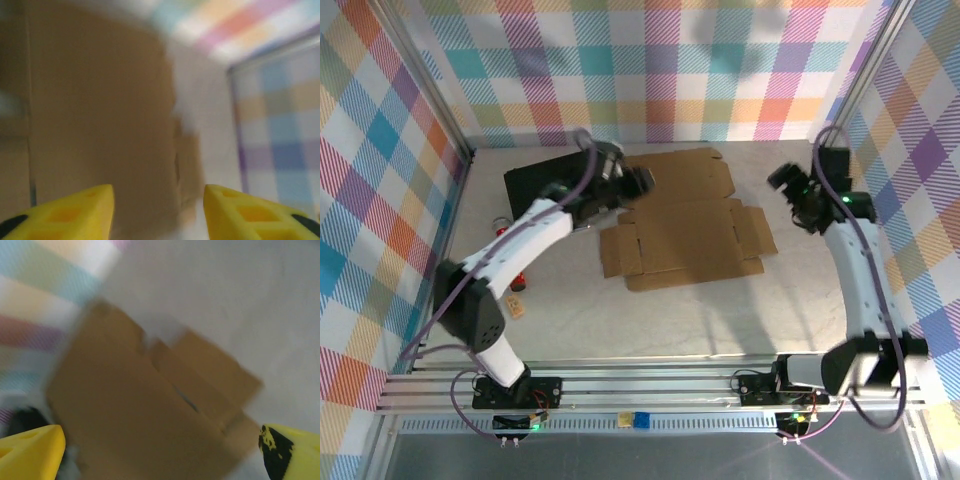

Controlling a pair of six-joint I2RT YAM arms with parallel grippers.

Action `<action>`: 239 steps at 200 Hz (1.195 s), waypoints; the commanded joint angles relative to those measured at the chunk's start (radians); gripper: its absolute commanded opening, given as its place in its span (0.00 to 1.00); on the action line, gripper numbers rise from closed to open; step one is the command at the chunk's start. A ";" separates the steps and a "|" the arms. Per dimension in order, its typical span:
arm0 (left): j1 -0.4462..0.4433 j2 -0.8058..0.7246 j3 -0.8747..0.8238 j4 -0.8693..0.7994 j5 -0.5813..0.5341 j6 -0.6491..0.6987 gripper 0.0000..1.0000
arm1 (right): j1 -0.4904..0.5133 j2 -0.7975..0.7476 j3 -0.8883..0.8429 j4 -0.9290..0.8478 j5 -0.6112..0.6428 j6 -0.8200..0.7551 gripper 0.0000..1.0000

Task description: Fold the paper box

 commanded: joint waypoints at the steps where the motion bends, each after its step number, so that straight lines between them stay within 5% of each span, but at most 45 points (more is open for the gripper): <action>1: -0.047 0.036 -0.024 -0.137 0.119 -0.066 0.31 | -0.047 0.006 -0.153 -0.030 -0.248 0.056 1.00; 30: -0.052 0.141 -0.018 -0.105 0.144 -0.072 0.16 | -0.096 0.054 -0.325 0.197 -0.360 0.076 0.88; 81: -0.052 0.262 0.003 -0.106 0.150 -0.024 0.14 | -0.177 0.192 -0.456 0.479 -0.468 0.127 0.74; 157: -0.052 0.321 -0.010 -0.136 0.143 0.035 0.14 | -0.194 0.340 -0.442 0.642 -0.536 0.129 0.58; 239: -0.054 0.234 0.015 -0.150 0.102 0.087 0.16 | -0.194 0.263 -0.530 0.739 -0.446 0.266 0.04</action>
